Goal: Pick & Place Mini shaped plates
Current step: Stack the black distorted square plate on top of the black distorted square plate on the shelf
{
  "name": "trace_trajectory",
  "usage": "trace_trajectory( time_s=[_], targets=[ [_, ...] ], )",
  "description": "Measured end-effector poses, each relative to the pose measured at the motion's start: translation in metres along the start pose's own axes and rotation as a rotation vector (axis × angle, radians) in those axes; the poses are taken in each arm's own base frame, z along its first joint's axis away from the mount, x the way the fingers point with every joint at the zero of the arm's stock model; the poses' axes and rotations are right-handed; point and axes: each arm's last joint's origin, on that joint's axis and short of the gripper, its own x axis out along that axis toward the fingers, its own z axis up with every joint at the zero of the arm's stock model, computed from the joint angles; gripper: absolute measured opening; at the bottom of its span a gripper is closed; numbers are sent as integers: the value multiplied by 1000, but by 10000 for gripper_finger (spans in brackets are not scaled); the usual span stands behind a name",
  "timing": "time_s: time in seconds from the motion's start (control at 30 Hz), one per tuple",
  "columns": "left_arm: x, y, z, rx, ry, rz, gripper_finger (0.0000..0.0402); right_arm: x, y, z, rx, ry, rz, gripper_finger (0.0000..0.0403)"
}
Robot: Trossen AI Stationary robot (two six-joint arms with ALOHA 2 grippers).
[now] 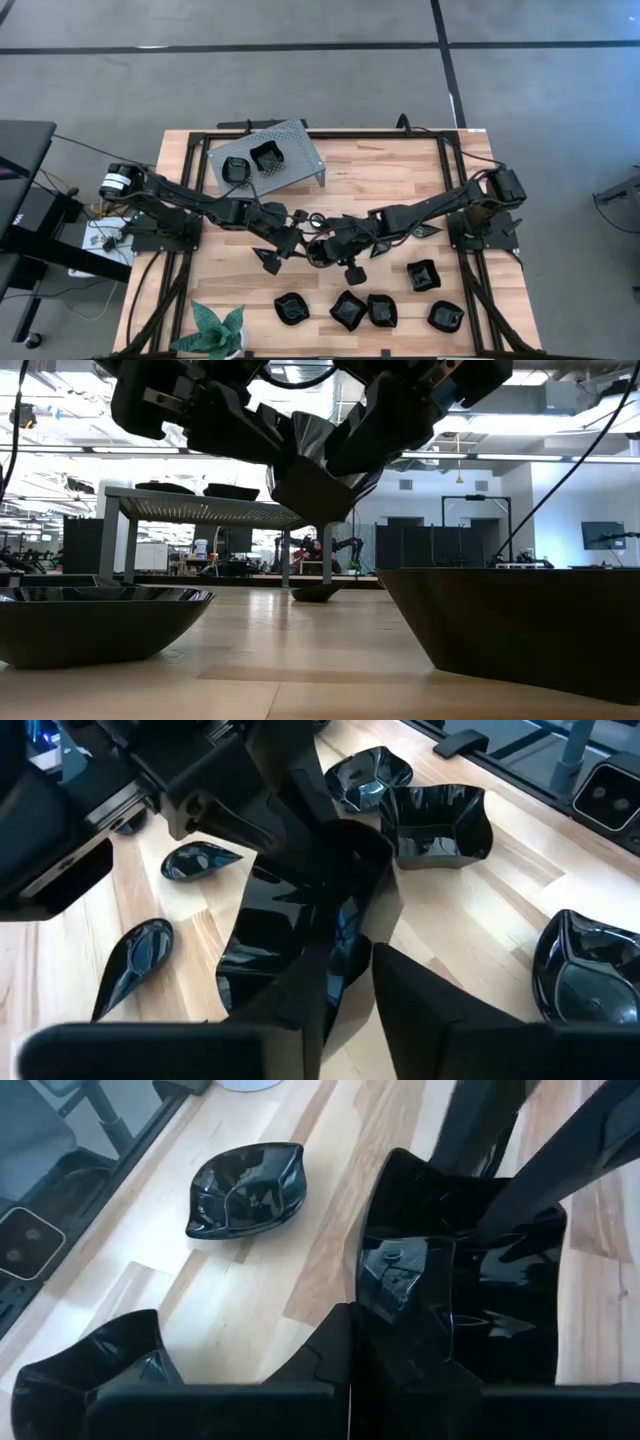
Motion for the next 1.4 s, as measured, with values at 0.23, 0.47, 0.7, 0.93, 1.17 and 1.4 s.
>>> trace_trajectory(
  time_s=[0.23, 0.47, 0.7, 0.93, 1.17, 1.4],
  targets=[
    [0, -1, 0, 18, 1, -9, 35, 0, -2, 0, 4, 1, 5, 8],
    [0, -1, 0, 18, -2, -18, 14, -4, -10, 7, 28, -17, -9, 31],
    [0, -1, 0, 14, -11, -26, 12, -12, -17, 24, 20, -59, -28, 82],
    [-1, 0, 1, 11, -19, -29, 12, -27, -17, 48, 25, -12, -39, 117],
    [-1, 0, 1, 9, -19, -30, 10, -47, -16, 65, 6, 93, -84, 137],
    [-1, 1, 0, -61, 5, 21, 9, -85, -8, 74, 35, 336, -169, 133]
  ],
)
